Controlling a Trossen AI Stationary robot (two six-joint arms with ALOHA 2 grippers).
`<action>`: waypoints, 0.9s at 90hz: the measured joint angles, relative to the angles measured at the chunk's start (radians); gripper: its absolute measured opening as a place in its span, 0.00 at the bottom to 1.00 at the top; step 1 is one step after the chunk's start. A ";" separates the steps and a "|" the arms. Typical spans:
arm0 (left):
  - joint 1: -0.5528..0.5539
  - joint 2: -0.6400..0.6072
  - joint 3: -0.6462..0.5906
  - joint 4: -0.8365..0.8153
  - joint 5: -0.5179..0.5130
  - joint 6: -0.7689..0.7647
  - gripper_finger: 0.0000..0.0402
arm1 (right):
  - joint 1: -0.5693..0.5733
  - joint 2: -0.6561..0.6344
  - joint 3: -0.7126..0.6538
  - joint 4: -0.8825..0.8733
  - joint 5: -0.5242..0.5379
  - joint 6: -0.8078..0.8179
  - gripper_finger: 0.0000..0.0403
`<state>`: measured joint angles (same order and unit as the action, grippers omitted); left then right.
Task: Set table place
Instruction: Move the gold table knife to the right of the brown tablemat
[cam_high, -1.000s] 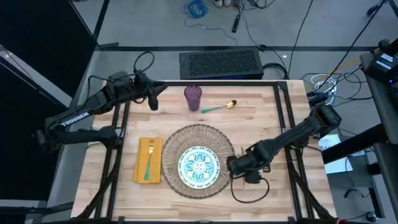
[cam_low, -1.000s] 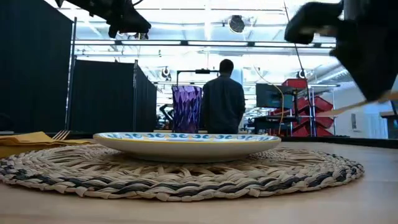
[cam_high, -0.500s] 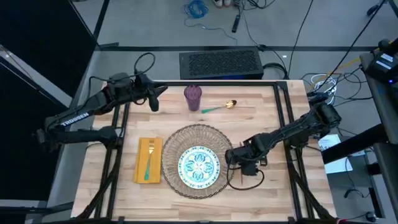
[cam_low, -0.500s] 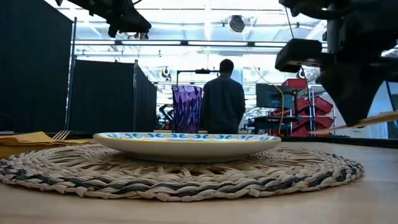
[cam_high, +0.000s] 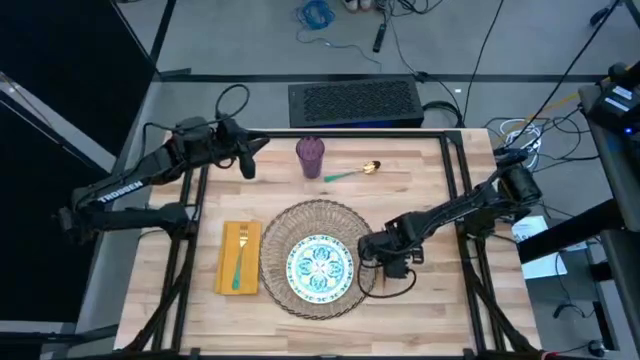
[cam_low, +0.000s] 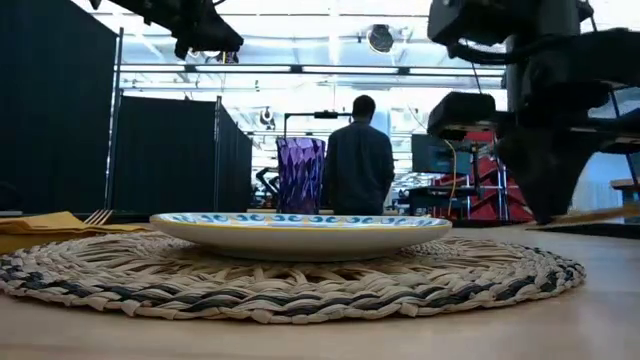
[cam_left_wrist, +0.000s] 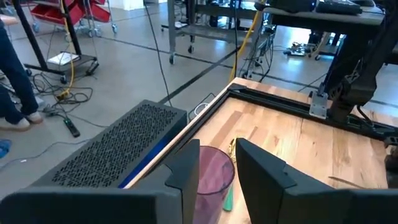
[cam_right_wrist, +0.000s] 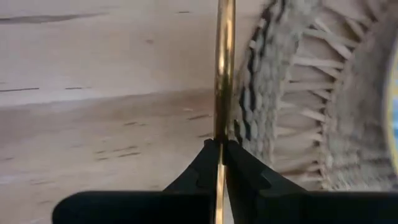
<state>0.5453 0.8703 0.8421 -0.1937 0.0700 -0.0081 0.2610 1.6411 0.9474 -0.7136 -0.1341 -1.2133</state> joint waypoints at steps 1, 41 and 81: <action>0.000 0.000 0.000 0.000 0.000 0.003 0.22 | 0.000 0.002 0.000 0.000 0.002 0.000 0.00; -0.005 0.000 0.000 -0.010 0.000 0.014 0.22 | -0.013 0.054 0.000 0.007 -0.013 0.000 0.00; -0.005 0.000 0.000 -0.009 0.000 0.014 0.22 | -0.011 0.054 0.000 -0.032 -0.053 0.025 0.02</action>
<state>0.5404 0.8703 0.8421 -0.2028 0.0704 0.0058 0.2501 1.6947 0.9478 -0.7459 -0.1873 -1.1882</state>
